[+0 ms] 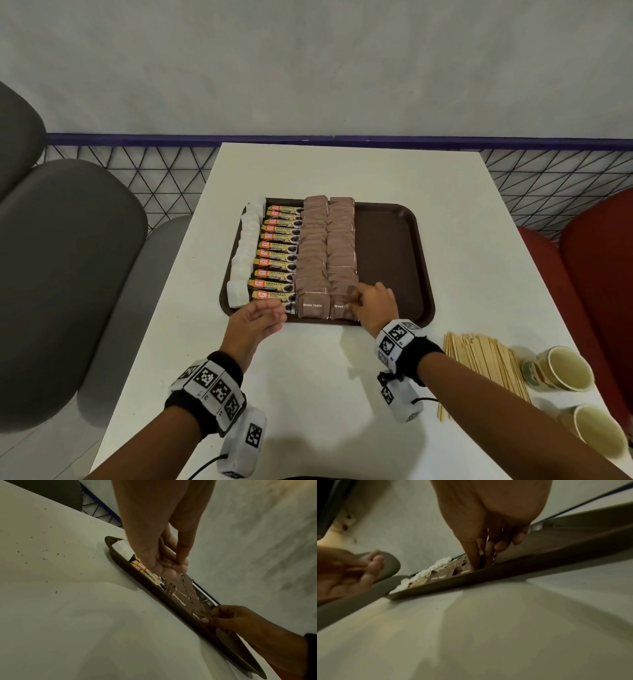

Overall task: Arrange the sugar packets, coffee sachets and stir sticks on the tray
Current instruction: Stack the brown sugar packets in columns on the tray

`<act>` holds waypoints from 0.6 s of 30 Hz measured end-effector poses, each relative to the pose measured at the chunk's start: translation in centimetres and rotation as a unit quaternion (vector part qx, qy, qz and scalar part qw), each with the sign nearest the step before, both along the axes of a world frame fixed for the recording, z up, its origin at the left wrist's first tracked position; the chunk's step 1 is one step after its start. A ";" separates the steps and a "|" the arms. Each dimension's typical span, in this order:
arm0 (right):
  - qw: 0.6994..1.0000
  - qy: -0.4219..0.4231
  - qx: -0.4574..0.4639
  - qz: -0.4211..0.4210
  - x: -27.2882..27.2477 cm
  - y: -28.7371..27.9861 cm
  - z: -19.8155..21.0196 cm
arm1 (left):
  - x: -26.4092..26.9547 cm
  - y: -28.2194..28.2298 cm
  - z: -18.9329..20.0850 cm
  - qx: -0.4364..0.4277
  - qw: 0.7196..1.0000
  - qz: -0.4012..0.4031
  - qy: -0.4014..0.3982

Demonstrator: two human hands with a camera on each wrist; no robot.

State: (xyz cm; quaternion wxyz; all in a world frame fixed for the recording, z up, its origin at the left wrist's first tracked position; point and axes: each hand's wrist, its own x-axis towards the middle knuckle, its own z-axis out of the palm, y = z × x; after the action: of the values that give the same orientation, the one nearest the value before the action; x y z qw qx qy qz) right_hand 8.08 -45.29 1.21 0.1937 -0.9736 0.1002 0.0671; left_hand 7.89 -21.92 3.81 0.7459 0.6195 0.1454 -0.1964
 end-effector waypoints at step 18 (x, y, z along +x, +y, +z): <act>0.961 -0.135 0.032 -0.239 -8.3 -4.8 0.9 | -1.3 -6.0 -1.0 0.140 0.911 -0.384 -0.052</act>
State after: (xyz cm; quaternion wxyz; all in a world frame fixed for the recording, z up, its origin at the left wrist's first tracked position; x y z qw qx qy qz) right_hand -0.17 -50.12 2.08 0.2469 -0.9147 0.3004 -0.1098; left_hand 6.57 -27.91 2.84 0.5250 0.7353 -0.1166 -0.4124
